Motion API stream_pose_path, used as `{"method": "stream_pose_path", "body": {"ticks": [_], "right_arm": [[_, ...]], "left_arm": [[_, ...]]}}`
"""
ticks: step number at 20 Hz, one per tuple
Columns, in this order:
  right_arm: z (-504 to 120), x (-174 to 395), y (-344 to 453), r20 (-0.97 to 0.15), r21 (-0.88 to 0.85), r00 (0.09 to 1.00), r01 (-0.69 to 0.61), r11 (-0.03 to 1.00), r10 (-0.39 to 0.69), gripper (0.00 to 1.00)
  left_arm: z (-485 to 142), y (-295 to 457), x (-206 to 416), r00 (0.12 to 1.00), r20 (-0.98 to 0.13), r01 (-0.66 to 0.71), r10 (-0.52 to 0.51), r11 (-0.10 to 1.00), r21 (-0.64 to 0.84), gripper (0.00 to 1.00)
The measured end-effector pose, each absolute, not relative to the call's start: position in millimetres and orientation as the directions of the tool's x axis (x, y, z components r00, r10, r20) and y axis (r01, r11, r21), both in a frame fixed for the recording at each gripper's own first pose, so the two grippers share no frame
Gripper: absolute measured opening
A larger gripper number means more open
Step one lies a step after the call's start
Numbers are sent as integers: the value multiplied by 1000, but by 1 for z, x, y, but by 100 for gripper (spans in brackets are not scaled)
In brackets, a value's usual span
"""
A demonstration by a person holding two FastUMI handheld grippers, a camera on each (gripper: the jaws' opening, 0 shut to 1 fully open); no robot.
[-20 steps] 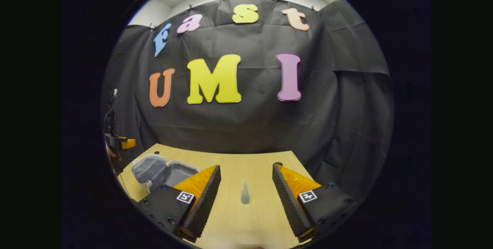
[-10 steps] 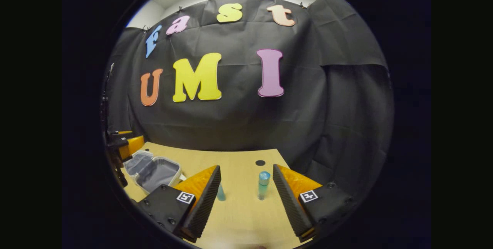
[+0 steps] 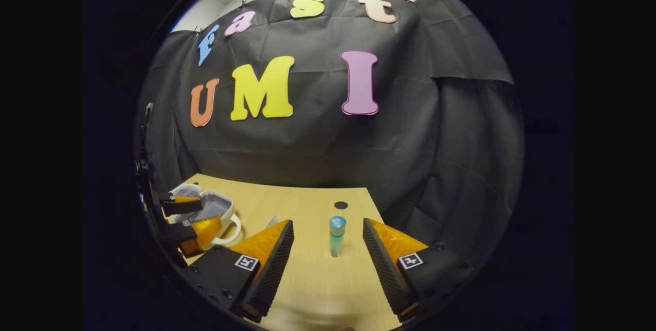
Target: First open the suitcase, pack the skin care products into it, and then close the suitcase.
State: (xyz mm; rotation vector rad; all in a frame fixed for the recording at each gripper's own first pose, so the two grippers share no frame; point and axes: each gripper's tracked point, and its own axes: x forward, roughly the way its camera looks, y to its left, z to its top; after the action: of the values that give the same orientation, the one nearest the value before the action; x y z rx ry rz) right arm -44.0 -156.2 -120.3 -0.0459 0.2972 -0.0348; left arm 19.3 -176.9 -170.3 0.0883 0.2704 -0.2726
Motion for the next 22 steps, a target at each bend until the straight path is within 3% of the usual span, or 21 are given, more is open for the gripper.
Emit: {"method": "stream_pose_path", "body": {"ticks": [14, 18, 22], "right_arm": [[-127, -46, -214, -363, -114, 928, 46, 992, -85, 80], [-138, -53, -226, -388, -106, 915, 70, 992, -107, 80], [-150, -50, -235, -406, -96, 906, 90, 991, -121, 80]], "left_arm": [[-309, -243, 99, 855, -469, 236, -219, 971, -23, 99], [-321, -252, 120, 844, -487, 240, -225, 970, -31, 90], [-331, -262, 128, 830, -506, 266, -235, 964, -11, 74]]}}
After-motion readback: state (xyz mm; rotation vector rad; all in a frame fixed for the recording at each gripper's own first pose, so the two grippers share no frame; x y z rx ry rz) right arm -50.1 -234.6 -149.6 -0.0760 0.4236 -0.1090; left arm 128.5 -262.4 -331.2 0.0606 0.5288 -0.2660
